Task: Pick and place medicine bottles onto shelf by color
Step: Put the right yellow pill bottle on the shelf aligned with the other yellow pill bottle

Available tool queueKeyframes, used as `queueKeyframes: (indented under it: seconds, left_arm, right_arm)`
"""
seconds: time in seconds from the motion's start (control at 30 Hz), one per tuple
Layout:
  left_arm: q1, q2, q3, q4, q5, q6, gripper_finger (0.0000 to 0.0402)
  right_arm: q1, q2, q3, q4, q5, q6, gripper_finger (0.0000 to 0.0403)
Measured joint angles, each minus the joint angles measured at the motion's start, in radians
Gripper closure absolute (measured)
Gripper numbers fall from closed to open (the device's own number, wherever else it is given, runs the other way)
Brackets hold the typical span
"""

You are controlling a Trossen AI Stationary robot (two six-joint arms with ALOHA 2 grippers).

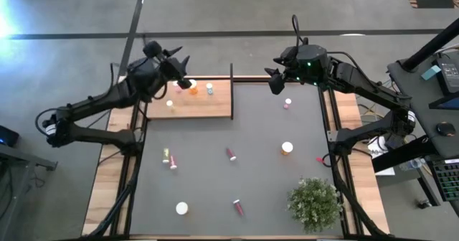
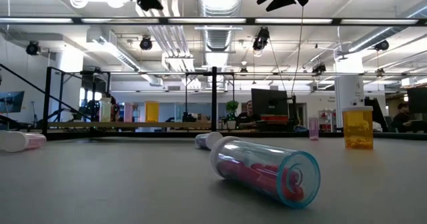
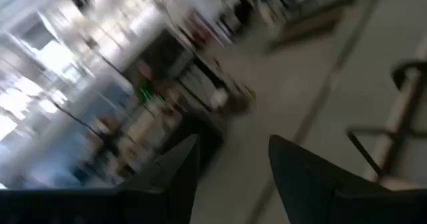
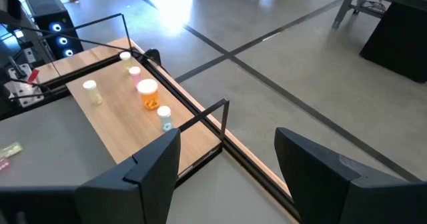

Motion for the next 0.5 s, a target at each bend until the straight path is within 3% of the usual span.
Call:
queueKeyframes:
  seconds: [0.2,0.5]
  left_arm:
    - [0.114,0.082,0.127,-0.437,0.128,-0.276,0.0237]
    - [0.256,0.183,0.167,-0.780,0.352,-0.566,0.0237]
  right_arm:
    - [0.000,0.000,0.000,0.000,0.000,0.000,0.0170]
    - [0.000,0.000,0.000,0.000,0.000,0.000,0.0170]
